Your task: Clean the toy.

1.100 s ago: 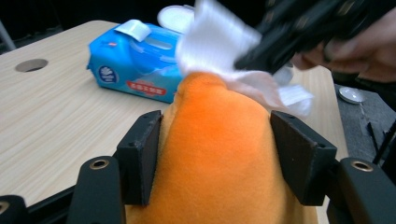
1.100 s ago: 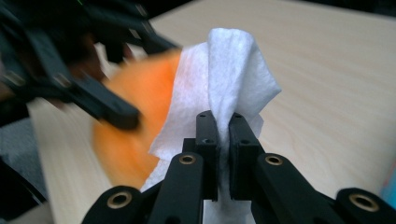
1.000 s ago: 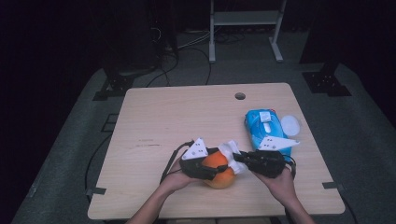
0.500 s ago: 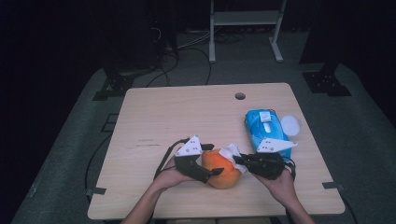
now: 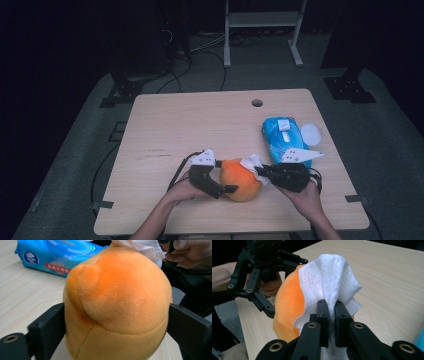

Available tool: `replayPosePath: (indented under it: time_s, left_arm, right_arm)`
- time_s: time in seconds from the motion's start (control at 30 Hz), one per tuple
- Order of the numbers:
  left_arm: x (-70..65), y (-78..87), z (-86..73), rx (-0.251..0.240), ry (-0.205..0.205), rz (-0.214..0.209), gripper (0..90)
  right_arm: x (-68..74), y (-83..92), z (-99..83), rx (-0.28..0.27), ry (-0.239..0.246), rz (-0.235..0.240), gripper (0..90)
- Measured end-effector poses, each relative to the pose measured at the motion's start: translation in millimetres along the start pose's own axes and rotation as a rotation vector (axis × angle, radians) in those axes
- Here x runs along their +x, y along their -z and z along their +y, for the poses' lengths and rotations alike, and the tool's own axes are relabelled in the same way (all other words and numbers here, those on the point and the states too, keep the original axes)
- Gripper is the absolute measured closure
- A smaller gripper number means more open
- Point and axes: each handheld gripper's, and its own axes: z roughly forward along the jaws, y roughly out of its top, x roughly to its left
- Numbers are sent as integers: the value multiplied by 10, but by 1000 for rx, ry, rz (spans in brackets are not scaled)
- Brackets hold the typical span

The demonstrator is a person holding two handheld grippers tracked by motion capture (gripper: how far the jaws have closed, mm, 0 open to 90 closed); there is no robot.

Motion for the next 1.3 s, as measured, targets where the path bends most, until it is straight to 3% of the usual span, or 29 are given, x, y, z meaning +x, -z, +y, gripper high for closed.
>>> replayPosePath:
  time_s: [0.23, 0.4, 0.5, 0.63, 0.67, 0.73, 0.8, 0.83, 0.87, 0.97, 1.07, 1.17, 1.23, 1.3]
  left_arm:
    - [-86, 47, 37, -22, -56, 43, 315]
    - [-168, 174, 181, -67, -127, 84, 344]
    - [-200, 231, 231, -55, -171, 115, 344]
    - [-178, 214, 188, 16, -155, 123, 343]
    - [-178, 137, 145, 66, -164, 131, 340]
    - [-191, 85, 114, 58, -164, 119, 336]
    - [-234, 25, 124, 56, -175, 128, 325]
    - [-234, 25, 124, 56, -175, 128, 323]
    - [-237, 17, 114, 49, -172, 128, 320]
    - [-249, -15, 96, 49, -172, 129, 315]
    - [-233, -4, 107, 51, -163, 135, 315]
    - [-183, 31, 91, 43, -140, 134, 312]
    - [-160, 36, 80, 35, -124, 128, 310]
    - [-170, 23, 82, 36, -131, 127, 306]
  right_arm:
    - [7, 19, 12, -14, 3, -12, 839]
    - [48, 106, 92, -64, 20, -20, 838]
    - [75, 128, 145, -83, 32, -14, 838]
    - [83, 50, 128, -54, 37, -18, 838]
    - [94, -9, 106, -36, 30, 2, 838]
    - [115, -33, 102, -29, 29, 12, 838]
    - [261, -126, 119, -13, 84, 17, 838]
    - [261, -126, 119, -13, 84, 17, 838]
    - [306, -138, 135, -23, 79, 51, 837]
    - [331, -153, 146, -15, 99, 50, 838]
    - [265, -133, 138, -16, 88, 31, 836]
    - [108, -89, 88, 6, 78, -53, 836]
    - [6, -57, 31, 10, 38, -52, 838]
    - [8, -43, 16, 14, 39, -46, 838]
